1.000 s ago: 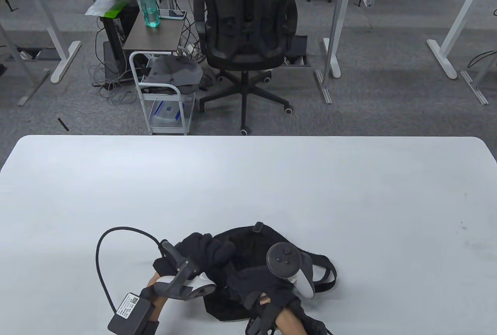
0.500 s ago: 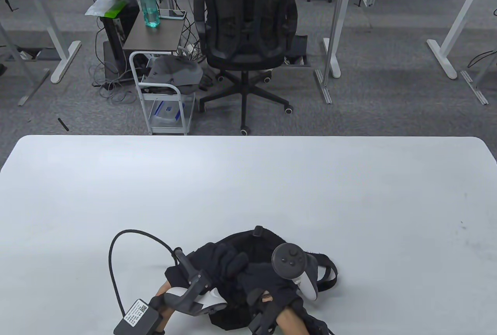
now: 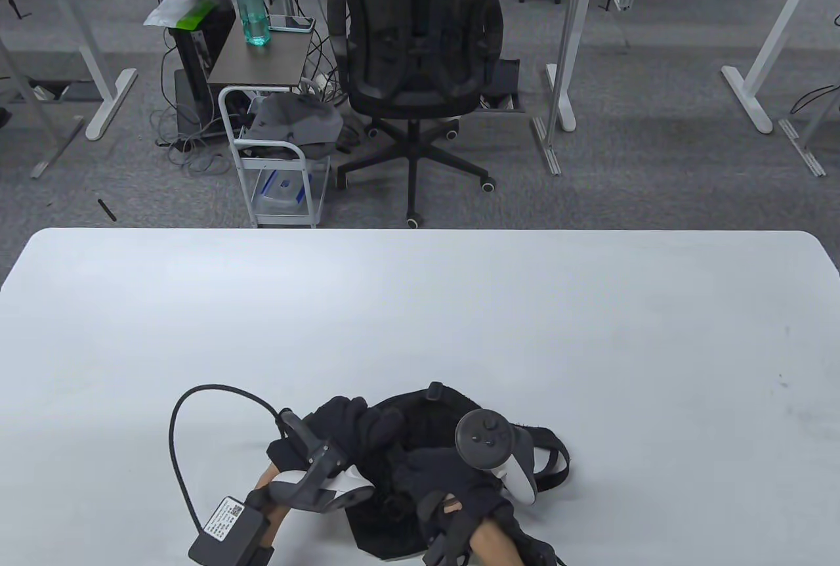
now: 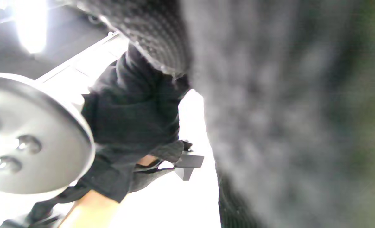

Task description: Pull shoulder strap to tighten

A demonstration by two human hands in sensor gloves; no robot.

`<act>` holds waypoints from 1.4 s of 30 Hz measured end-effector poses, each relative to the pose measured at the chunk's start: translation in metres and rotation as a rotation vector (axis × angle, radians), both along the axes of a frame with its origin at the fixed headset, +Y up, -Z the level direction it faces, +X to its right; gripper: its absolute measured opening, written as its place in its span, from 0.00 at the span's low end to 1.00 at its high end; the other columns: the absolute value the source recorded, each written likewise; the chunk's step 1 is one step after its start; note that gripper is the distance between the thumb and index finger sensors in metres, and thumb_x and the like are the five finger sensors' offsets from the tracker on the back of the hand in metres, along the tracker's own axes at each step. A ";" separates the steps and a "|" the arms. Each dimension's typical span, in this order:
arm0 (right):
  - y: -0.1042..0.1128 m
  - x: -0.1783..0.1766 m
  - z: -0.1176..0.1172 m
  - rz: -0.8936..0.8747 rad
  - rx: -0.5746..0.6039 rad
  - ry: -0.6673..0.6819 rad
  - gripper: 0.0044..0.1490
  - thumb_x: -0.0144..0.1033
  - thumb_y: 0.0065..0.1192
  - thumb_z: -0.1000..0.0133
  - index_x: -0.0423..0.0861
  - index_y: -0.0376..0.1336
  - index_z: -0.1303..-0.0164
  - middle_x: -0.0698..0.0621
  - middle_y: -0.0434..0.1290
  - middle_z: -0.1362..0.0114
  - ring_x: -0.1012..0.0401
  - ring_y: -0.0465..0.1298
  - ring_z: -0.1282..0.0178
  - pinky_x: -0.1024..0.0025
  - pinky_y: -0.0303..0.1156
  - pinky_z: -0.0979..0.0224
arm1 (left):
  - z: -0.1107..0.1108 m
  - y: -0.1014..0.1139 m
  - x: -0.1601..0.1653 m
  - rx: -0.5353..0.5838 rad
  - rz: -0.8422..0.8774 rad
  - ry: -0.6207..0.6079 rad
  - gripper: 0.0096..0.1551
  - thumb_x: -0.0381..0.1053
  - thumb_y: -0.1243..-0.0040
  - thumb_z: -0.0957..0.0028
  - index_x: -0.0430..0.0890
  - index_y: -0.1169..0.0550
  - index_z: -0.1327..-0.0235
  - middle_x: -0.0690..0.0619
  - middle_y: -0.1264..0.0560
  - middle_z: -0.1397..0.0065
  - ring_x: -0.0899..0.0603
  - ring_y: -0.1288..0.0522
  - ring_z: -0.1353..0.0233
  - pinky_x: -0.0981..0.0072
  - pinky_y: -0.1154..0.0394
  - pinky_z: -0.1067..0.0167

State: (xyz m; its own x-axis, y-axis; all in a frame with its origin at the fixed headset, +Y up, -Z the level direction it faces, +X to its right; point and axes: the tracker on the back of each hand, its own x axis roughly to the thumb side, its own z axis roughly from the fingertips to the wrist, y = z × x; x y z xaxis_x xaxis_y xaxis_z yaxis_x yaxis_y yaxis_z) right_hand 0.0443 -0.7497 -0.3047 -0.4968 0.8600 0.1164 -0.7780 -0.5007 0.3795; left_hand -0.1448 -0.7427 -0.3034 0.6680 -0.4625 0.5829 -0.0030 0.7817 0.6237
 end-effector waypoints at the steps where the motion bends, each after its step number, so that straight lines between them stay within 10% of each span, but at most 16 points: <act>1: 0.000 0.001 -0.001 0.005 0.019 -0.021 0.31 0.38 0.67 0.48 0.27 0.74 0.46 0.30 0.75 0.35 0.36 0.79 0.43 0.37 0.70 0.39 | 0.004 0.002 0.003 0.000 0.010 -0.025 0.37 0.58 0.57 0.65 0.56 0.36 0.35 0.63 0.16 0.54 0.52 0.15 0.49 0.64 0.19 0.50; 11: 0.001 -0.002 -0.001 0.019 0.061 -0.050 0.26 0.38 0.65 0.47 0.29 0.80 0.64 0.35 0.85 0.51 0.43 0.86 0.59 0.43 0.77 0.48 | 0.013 -0.001 0.015 -0.006 -0.001 -0.070 0.38 0.58 0.60 0.66 0.58 0.36 0.35 0.63 0.16 0.54 0.52 0.16 0.48 0.64 0.20 0.49; 28: -0.002 0.003 -0.002 0.012 0.040 -0.072 0.31 0.44 0.67 0.47 0.29 0.78 0.54 0.32 0.81 0.43 0.40 0.83 0.51 0.40 0.73 0.43 | 0.009 0.004 0.010 0.029 -0.032 -0.036 0.37 0.59 0.56 0.65 0.57 0.35 0.36 0.62 0.16 0.55 0.52 0.16 0.49 0.64 0.20 0.50; 42: 0.000 -0.004 -0.003 0.019 0.048 -0.045 0.25 0.39 0.66 0.47 0.32 0.81 0.66 0.37 0.86 0.54 0.45 0.87 0.61 0.44 0.78 0.49 | 0.001 0.004 0.005 -0.075 0.042 -0.048 0.38 0.61 0.56 0.68 0.66 0.35 0.36 0.63 0.17 0.55 0.52 0.16 0.49 0.63 0.21 0.49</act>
